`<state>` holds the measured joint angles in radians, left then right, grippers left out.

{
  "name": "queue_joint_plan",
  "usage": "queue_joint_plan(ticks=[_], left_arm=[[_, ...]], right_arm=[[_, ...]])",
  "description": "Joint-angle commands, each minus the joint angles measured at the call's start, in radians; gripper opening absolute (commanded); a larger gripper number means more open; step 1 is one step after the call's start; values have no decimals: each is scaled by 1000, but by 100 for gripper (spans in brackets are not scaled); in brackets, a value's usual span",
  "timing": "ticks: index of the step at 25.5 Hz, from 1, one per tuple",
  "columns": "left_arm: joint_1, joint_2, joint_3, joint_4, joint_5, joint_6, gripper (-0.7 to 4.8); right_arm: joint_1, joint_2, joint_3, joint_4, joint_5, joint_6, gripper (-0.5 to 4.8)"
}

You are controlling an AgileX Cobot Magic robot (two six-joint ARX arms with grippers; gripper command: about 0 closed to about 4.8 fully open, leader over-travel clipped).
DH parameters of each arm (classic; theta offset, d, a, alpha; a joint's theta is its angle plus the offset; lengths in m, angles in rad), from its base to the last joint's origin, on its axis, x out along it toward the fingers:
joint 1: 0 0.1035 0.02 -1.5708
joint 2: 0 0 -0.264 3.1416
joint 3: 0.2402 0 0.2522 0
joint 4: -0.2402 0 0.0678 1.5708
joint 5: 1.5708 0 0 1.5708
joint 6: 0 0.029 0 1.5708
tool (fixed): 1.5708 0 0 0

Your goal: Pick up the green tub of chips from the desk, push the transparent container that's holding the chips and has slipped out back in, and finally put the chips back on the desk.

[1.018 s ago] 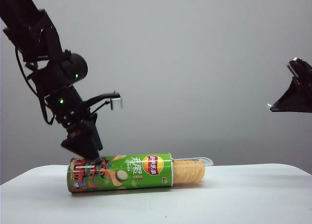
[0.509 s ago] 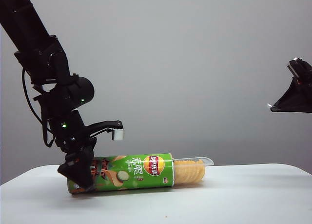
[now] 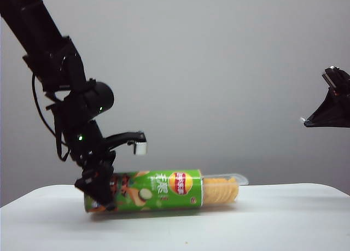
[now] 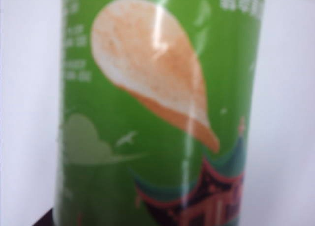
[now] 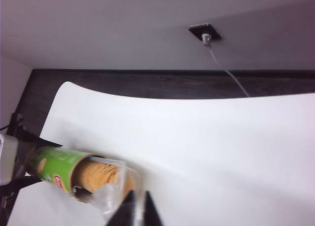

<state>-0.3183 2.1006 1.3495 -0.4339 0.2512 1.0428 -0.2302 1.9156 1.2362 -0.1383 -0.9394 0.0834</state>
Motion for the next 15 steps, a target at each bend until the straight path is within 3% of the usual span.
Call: queue_joint_plan(ticks=[1, 3, 5, 6, 9, 15], left_arm=[[-21, -70, 7, 6, 14, -3, 241], [-35, -107, 7, 3, 16, -3, 241], [-54, -157, 7, 2, 17, 0, 241], [-60, -179, 7, 3, 21, 11, 241], [-62, -201, 7, 6, 34, 23, 241], [-63, -220, 7, 2, 69, -6, 241]], right_arm=[[-3, -5, 2, -39, -79, -8, 67], [-3, -5, 2, -66, -115, -22, 80], [1, -5, 2, -90, -198, -46, 131], [5, -5, 2, -90, -286, -45, 181], [5, -5, 2, -92, -398, -28, 186], [34, -5, 2, -124, -431, -28, 186]])
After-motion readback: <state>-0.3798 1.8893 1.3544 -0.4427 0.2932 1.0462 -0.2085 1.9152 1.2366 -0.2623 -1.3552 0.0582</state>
